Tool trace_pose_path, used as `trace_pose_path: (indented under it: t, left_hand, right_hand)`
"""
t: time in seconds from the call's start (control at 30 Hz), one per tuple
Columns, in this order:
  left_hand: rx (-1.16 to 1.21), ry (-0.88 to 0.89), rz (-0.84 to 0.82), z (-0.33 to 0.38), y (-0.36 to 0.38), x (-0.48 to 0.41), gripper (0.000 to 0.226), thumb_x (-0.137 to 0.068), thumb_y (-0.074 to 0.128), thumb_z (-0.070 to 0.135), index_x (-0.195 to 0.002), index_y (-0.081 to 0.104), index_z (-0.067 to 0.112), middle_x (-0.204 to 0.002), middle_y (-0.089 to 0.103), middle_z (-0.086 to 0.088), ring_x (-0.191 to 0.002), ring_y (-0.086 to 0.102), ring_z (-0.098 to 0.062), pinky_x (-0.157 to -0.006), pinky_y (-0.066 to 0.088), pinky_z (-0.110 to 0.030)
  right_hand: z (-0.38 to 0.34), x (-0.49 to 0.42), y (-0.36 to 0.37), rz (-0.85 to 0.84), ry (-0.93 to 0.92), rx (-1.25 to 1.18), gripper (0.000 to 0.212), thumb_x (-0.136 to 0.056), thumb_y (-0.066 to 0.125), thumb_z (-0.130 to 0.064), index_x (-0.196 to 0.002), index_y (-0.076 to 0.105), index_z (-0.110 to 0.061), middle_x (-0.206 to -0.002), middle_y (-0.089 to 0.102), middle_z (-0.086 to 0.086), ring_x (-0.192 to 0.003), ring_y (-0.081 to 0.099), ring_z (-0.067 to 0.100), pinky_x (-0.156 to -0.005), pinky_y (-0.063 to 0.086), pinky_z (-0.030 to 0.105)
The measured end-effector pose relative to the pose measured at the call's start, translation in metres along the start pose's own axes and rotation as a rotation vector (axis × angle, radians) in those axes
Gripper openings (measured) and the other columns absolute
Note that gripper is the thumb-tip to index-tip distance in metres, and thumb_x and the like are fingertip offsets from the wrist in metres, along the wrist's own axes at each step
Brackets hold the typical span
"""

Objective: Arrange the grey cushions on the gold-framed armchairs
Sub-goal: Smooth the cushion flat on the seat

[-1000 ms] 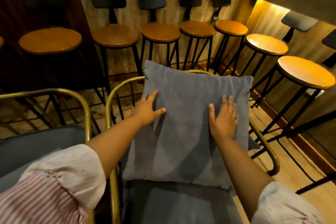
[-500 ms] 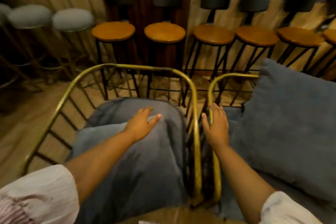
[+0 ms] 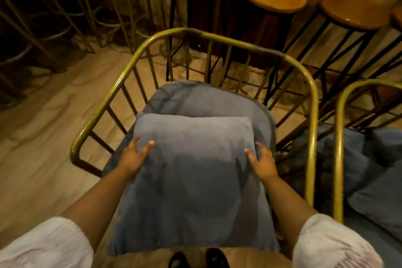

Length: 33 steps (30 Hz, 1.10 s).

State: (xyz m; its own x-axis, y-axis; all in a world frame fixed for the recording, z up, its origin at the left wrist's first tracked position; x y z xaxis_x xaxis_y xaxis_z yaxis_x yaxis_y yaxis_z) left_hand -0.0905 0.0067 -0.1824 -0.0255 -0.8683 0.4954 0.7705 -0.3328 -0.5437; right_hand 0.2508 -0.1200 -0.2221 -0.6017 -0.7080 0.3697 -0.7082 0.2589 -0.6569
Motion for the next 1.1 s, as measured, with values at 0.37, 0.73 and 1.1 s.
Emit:
trace_pose_path:
  t: [0.37,0.73,1.1]
  left_hand:
    - [0.322,-0.223,-0.030,-0.080,0.033,-0.044,0.090,-0.077,0.067,0.049,-0.151,0.020,0.030,-0.156,0.031,-0.003,-0.141,0.032,-0.032,-0.113,0.030,-0.048]
    - [0.237,-0.024,-0.035,-0.004,0.000,-0.064,0.089,-0.073,0.072,0.048,-0.147,0.028,0.028,-0.151,0.039,-0.004,-0.136,0.040,-0.031,-0.106,0.036,-0.043]
    - [0.112,-0.043,-0.120,-0.003,0.026,-0.104,0.088,-0.079,0.067,0.046,-0.150,0.022,0.024,-0.155,0.031,-0.010,-0.140,0.034,-0.035,-0.111,0.030,-0.045]
  right_hand:
    - [0.053,-0.045,0.041,-0.076,0.314,-0.393,0.087,-0.074,0.064,-0.060,-0.147,0.031,-0.027,-0.152,0.035,0.009,-0.134,0.038,0.036,-0.111,0.033,0.049]
    - [0.033,-0.011,0.023,0.076,0.347,-0.632,0.087,-0.072,0.075,-0.044,-0.145,0.032,-0.025,-0.145,0.044,0.009,-0.125,0.048,0.034,-0.100,0.044,0.046]
    - [0.053,0.012,0.054,0.222,0.398,-0.671,0.079,-0.072,0.076,-0.044,-0.140,0.041,-0.025,-0.140,0.051,0.008,-0.123,0.050,0.034,-0.103,0.044,0.050]
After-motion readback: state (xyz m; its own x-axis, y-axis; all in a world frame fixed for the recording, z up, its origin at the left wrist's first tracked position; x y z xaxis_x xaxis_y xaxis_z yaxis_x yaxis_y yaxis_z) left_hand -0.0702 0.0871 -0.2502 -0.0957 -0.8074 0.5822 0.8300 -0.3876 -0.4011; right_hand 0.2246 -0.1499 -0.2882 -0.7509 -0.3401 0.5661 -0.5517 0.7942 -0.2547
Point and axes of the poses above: each hand's wrist, its own x-axis away from the middle knuckle, its own y-axis out of the palm, z = x × y, the point moved 3 cm from there along -x, towards the middle knuckle
